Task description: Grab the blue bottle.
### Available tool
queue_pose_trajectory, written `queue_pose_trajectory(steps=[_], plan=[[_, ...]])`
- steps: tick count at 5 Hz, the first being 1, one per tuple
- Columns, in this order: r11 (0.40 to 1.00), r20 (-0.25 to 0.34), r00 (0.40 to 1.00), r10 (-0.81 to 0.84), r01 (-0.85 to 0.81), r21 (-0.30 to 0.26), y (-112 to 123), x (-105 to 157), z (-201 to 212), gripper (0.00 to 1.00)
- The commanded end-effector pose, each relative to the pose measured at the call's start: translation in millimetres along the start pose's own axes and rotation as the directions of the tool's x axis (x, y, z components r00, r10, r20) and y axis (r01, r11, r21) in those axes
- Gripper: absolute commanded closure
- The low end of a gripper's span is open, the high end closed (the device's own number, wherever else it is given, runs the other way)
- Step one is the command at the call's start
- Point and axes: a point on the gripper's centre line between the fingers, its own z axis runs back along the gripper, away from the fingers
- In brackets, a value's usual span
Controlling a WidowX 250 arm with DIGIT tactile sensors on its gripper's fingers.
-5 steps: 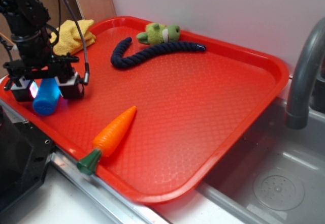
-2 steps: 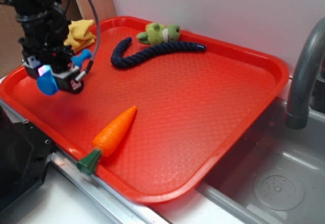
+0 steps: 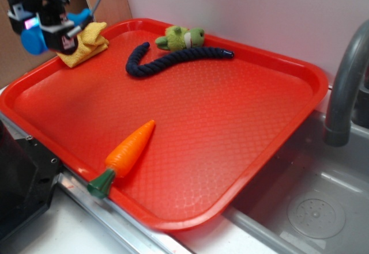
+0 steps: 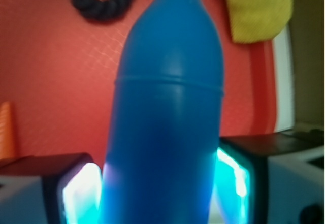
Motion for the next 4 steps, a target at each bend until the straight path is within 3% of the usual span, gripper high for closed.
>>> queue_pose_trajectory(steps=[1, 2, 3, 4], plan=[[0.996, 0.106, 0.993, -0.057, 0.05, 0.074, -42.4, 24.3, 63.5, 1.0], [0.992, 0.174, 0.979, -0.105, 0.092, 0.082, -52.9, 37.4, 70.5, 1.0], [0.99, 0.198, 0.97, -0.141, 0.136, 0.041, -46.5, 47.0, 62.7, 1.0], [0.979, 0.178, 0.963, -0.2, 0.203, 0.004, -50.1, 48.0, 54.0, 1.0]])
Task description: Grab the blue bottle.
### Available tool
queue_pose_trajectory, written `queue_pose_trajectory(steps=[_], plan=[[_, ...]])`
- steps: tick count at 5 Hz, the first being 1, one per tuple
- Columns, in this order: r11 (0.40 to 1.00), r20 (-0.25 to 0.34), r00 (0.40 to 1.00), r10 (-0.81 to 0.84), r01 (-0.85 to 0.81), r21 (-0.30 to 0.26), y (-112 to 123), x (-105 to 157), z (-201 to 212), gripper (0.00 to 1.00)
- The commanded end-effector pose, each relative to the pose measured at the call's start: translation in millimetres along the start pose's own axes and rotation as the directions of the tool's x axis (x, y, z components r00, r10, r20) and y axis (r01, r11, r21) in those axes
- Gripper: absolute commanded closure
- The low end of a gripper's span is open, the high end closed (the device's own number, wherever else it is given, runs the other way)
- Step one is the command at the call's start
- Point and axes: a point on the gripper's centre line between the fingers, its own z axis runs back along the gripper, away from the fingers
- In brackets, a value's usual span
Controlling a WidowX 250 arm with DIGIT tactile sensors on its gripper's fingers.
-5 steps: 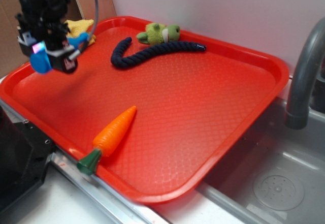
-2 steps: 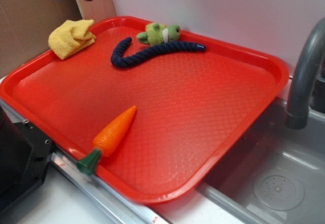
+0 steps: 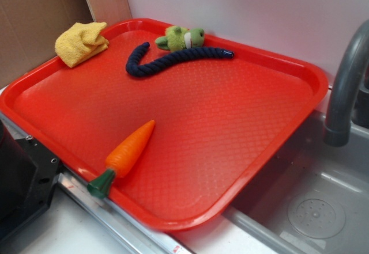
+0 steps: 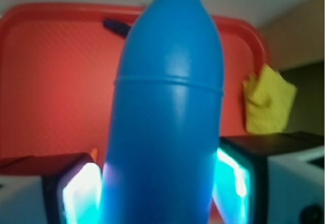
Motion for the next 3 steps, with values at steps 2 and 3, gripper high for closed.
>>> queue_pose_trajectory(steps=[2, 3], plan=[[1.0, -0.016, 1.0, -0.025, 0.025, 0.018, -0.5, -38.9, -18.7, 1.0], [0.999, -0.012, 1.0, -0.029, 0.029, 0.013, -1.6, -42.5, -16.7, 1.0]])
